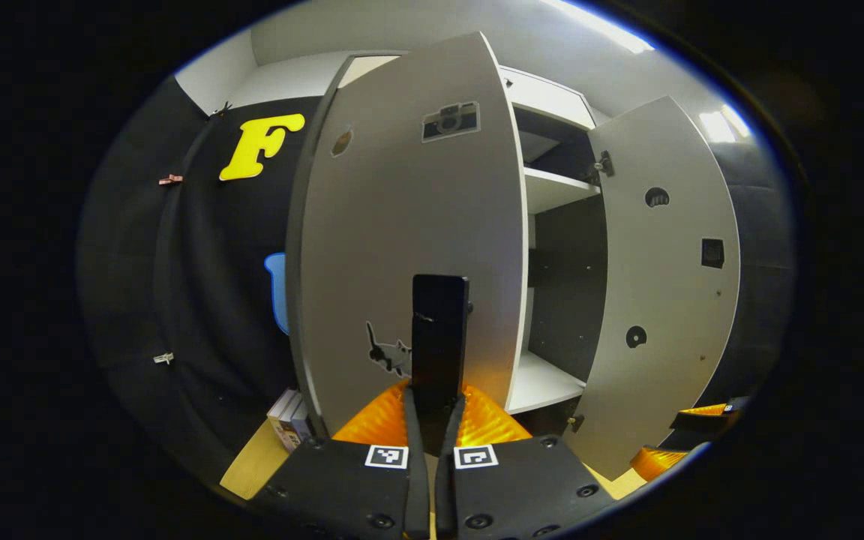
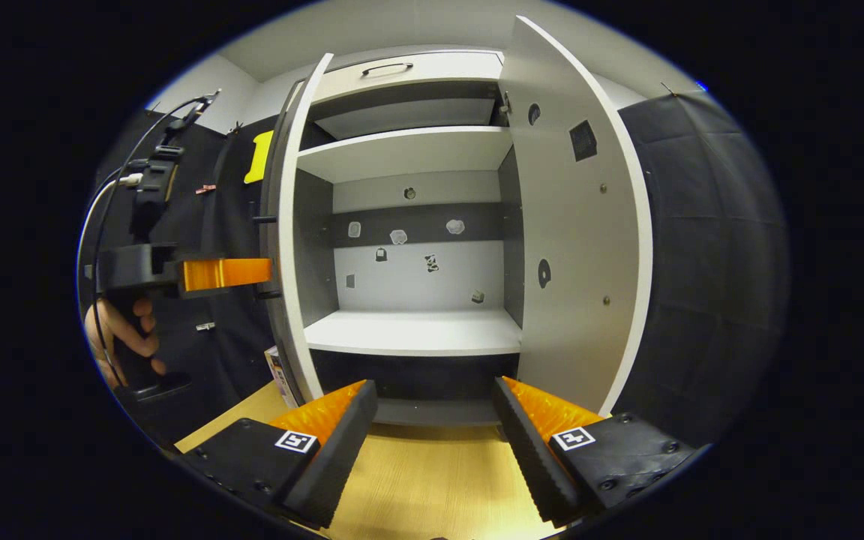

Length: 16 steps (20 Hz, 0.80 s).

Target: Open the right door of the double-door shoe cabinet with the right hand, and open the left door with the left hand.

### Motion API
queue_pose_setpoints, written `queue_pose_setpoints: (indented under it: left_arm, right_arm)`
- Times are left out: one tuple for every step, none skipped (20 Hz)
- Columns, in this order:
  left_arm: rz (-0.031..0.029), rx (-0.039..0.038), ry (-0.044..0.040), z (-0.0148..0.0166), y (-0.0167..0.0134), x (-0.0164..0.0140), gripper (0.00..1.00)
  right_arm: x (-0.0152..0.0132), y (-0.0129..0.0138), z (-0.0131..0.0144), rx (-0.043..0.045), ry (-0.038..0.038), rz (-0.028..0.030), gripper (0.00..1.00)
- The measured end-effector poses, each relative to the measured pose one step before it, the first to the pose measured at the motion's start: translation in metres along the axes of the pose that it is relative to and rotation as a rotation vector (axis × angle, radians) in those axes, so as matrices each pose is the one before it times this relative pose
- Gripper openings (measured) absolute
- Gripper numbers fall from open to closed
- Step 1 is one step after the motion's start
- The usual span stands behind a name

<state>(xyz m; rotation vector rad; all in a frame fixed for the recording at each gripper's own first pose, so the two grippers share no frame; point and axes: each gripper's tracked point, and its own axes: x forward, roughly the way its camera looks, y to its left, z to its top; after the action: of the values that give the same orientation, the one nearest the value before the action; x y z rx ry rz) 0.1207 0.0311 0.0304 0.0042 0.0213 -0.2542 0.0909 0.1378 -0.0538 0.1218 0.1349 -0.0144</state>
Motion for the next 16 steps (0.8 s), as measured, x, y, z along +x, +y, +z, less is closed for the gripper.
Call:
queue_pose_setpoints:
  left_arm:
    - [0.00297,0.00256,-0.00089,0.00092,0.00536,-0.00685,0.08]
    - [0.00480,0.00166,-0.00279,-0.00047,0.00409,-0.00811,0.08]
    - [0.00570,0.00163,-0.00257,0.00050,0.00563,-0.00725,0.08]
    - [0.00878,0.00027,-0.00313,0.00008,0.00565,-0.00341,0.08]
    - [0.01004,0.00477,-0.00139,0.00086,0.00517,-0.00421,0.08]
    - [0.01849,0.01221,-0.00255,-0.00009,0.00499,-0.00655,0.08]
    - [0.02078,0.01446,0.00164,0.00050,0.00604,-0.00714,0.07]
    - [0.01935,0.01004,-0.00062,-0.00224,0.00069,0.00054,0.08]
    - [0.01522,0.00816,0.00133,-0.00165,0.00509,-0.00389,0.07]
    - [0.01181,0.00390,-0.00089,-0.00165,0.00945,-0.00694,0.07]
    - [0.01207,-0.00106,-0.00132,0.00010,0.01024,-0.00306,0.08]
    - [0.01293,-0.00024,-0.00157,0.00022,0.01525,-0.00052,0.07]
    - [0.01747,0.00189,-0.00329,0.00049,0.01068,-0.00201,0.07]
    - [0.02512,0.00910,0.00530,-0.00132,0.01095,0.00065,0.05]
    - [0.02646,0.01498,0.00153,0.00059,0.01075,0.00039,0.07]
    - [0.03391,0.01120,0.00481,-0.00123,0.01422,0.00203,0.05]
  right_arm:
    - [-0.00073,0.00421,-0.00133,-0.00114,-0.00002,-0.00114,0.98]
    - [-0.00051,0.00394,-0.00180,-0.00002,0.00307,0.00113,0.98]
    - [-0.00036,0.00362,-0.00226,0.00160,0.00266,0.00092,0.98]
    - [-0.00155,0.00314,-0.00206,0.00252,0.00219,0.00220,0.98]
    - [-0.00163,0.00305,-0.00191,0.00162,0.00374,0.00110,0.98]
    - [-0.00184,0.00196,-0.00225,0.00017,0.00312,0.00075,0.98]
    - [-0.00204,0.00128,-0.00186,-0.00191,0.00223,-0.00162,0.98]
    - [-0.00027,-0.00021,-0.00168,-0.00347,0.00341,-0.00366,0.98]
    - [-0.00033,-0.00099,-0.00137,-0.00206,0.00315,-0.00579,0.98]
    - [-0.00024,-0.00170,-0.00117,0.00128,0.00186,-0.00683,0.98]
    - [0.00038,-0.00143,-0.00063,0.00354,0.00076,-0.00769,0.98]
    - [0.00049,-0.00165,-0.00046,0.00429,0.00191,-0.00729,0.98]
    - [0.00042,-0.00130,-0.00066,0.00380,0.00282,-0.00549,0.98]
    - [0.00002,-0.00068,-0.00067,0.00140,0.00235,-0.00431,0.98]
    - [-0.00023,-0.00099,0.00019,-0.00253,-0.00044,-0.00489,0.98]
    - [-0.00039,-0.00124,0.00051,-0.00535,-0.00182,-0.00636,0.98]
